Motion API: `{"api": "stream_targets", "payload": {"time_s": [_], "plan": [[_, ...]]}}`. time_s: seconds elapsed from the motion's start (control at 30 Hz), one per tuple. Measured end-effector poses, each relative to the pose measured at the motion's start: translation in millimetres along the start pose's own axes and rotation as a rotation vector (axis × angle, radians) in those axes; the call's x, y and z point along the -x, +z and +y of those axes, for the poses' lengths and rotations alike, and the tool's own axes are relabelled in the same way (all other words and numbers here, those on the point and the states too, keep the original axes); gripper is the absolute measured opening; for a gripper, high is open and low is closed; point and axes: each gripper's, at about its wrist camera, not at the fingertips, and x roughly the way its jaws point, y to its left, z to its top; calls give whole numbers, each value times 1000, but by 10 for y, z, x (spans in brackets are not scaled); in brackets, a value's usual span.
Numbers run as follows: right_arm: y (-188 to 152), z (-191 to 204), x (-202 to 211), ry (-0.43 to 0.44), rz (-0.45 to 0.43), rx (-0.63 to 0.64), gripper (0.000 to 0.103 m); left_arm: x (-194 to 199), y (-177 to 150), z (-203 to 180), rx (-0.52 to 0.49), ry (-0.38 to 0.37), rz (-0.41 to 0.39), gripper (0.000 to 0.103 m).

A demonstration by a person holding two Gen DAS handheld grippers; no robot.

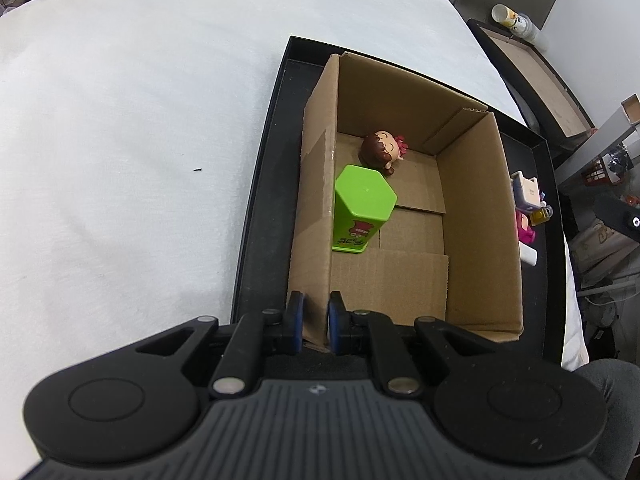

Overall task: Organize rigid objects
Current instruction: 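Move the right gripper over the white rectangular block on the tray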

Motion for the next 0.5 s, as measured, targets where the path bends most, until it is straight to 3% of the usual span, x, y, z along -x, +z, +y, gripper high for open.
{"api": "stream_targets", "payload": {"time_s": [0.5], "plan": [[-210,-657,55,-20,-5,-129,55,28,-14,-71,15,52,-17,10]]}}
